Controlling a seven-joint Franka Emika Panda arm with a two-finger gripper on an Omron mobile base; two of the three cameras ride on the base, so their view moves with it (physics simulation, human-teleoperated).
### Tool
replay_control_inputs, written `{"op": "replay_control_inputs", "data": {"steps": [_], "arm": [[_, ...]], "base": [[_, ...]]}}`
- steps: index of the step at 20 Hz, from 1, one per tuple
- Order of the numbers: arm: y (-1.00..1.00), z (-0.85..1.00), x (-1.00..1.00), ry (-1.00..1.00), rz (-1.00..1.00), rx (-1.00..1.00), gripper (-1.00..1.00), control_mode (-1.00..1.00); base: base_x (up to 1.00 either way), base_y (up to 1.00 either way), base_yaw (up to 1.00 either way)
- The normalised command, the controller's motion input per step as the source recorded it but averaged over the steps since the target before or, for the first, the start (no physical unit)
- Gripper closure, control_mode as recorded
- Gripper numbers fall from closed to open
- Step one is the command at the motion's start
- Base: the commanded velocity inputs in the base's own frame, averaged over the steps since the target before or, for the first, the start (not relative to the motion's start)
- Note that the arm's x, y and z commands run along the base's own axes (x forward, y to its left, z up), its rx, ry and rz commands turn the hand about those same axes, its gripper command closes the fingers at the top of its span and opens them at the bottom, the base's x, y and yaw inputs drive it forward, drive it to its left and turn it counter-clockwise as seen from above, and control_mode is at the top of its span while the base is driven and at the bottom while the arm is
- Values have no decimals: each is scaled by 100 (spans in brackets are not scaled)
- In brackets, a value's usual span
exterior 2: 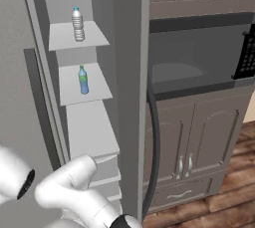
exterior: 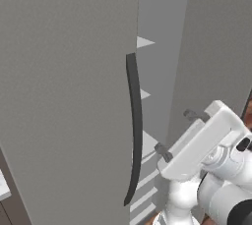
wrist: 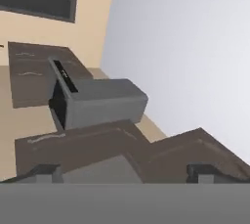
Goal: Take the bottled waters from the counter and place them in the freezer to freeze. Close the freezer door after placing the bottles.
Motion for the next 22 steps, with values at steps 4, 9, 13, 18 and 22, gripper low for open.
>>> {"op": "replay_control_inputs", "data": {"steps": [4,9,13,18,22], "arm": [[-24,-31,-73,-58,-4,-98,-100,-100],[-33,-27,-20,0,-56,-26,-100,-100],[-49,37,-5,49,-59,10,-100,-100],[-26,-48,-8,9,-63,-46,-100,-100],[-53,39,0,4,-61,-13,-100,-100]], "base": [[0,0,0],[0,0,0],[0,0,0],[0,0,0],[0,0,0]]}}
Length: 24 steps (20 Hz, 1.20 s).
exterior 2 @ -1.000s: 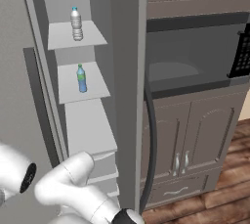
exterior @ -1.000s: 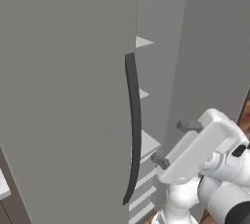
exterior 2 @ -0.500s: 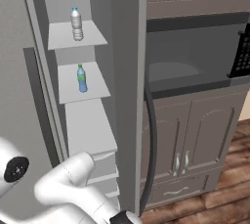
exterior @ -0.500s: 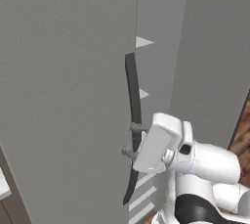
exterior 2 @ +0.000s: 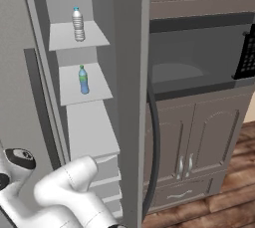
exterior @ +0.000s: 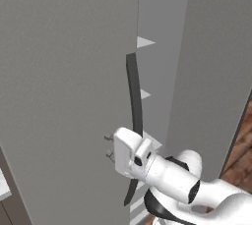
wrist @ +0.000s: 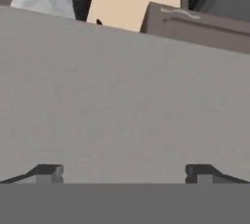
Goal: Take the bottled waters from the counter and place them in the freezer to freeze. Close the freezer door after placing the bottles.
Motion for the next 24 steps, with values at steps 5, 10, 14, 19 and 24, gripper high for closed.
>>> {"op": "replay_control_inputs", "data": {"steps": [5,10,14,19,24], "arm": [[-26,55,-22,20,-40,6,-100,-100],[-8,0,48,3,-7,0,-100,-100],[-21,0,100,21,-24,3,-100,-100],[-24,1,100,36,-25,6,-100,-100],[-18,0,100,29,-25,0,-100,-100]], "base": [[0,0,0],[0,0,0],[0,0,0],[0,0,0],[0,0,0]]}}
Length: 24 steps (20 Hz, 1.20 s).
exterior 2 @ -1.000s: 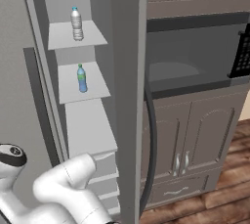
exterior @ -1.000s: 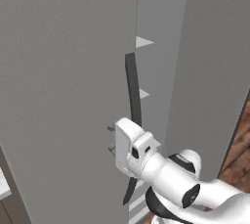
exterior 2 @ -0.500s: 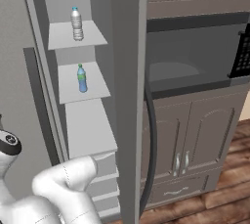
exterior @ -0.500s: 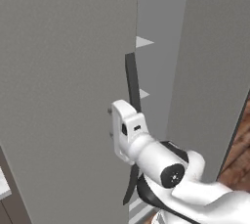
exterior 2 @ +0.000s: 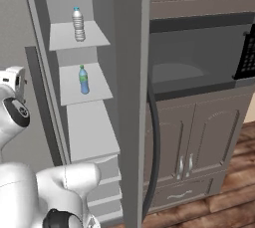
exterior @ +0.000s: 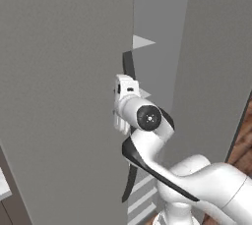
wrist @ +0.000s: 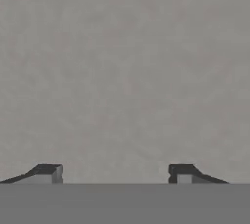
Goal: Take the bottled waters from the counter and place them in the freezer to freeze. Close the freezer door after placing the bottles.
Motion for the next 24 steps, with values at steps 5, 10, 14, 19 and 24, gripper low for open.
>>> {"op": "replay_control_inputs", "data": {"steps": [5,10,14,19,24], "arm": [[-10,-1,100,15,-25,-3,-100,-100],[-12,14,50,9,-16,-2,-100,-100],[-28,68,-93,17,-27,4,-100,-100],[-57,92,-100,22,-27,10,-100,-100],[-92,-21,-100,4,-8,23,-100,-100]], "base": [[0,0,0],[0,0,0],[0,0,0],[0,0,0],[0,0,0]]}}
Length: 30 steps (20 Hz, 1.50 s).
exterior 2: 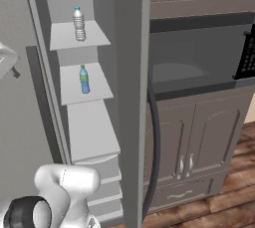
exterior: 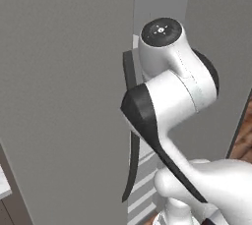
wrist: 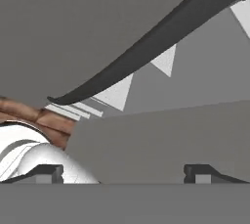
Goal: Take the bottled waters from the counter and place them in the freezer to freeze. Close the freezer door after placing the bottles.
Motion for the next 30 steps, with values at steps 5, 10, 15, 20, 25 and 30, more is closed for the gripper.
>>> {"op": "replay_control_inputs", "data": {"steps": [5,10,15,20,25,30], "arm": [[-97,-67,-71,-29,7,30,-100,-100],[-29,-40,-8,-28,2,14,-100,-100],[-7,-3,0,-27,-1,4,-100,-100],[0,0,0,-1,0,1,-100,-100],[0,-6,-25,0,0,5,-100,100],[0,0,0,0,0,0,-100,100]], "base": [[0,0,0],[0,0,0],[0,0,0],[0,0,0],[-39,0,0],[-47,-35,0]]}}
